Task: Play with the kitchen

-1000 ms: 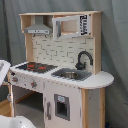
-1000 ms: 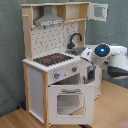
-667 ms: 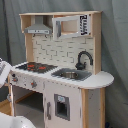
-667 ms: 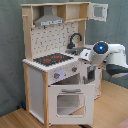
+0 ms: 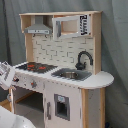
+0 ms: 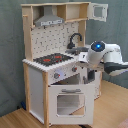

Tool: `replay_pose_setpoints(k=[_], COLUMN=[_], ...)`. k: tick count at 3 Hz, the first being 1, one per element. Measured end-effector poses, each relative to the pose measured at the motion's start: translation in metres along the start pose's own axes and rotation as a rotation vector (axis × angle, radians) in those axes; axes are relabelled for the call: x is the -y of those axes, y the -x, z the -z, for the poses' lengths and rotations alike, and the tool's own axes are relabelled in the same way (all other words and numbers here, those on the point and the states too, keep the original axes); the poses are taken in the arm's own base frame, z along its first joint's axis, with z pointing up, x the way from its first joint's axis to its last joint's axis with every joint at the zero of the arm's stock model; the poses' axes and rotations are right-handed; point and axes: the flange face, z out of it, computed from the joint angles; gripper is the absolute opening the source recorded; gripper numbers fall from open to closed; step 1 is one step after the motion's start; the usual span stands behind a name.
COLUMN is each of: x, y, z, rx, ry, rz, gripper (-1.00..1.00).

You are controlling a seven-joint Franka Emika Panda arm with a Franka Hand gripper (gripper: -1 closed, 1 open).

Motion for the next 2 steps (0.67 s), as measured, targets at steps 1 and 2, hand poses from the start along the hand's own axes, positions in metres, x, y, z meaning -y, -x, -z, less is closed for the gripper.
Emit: replay_pose_setpoints(k=[1, 2], x=[-0.002, -0.002], y=[-0.002, -0.002], z=[-0.019, -0.044], rx=[-0.044, -0.088], ry=[-0.032, -0.066], rz=[0.036, 0.070], gripper=[1.00, 1.00])
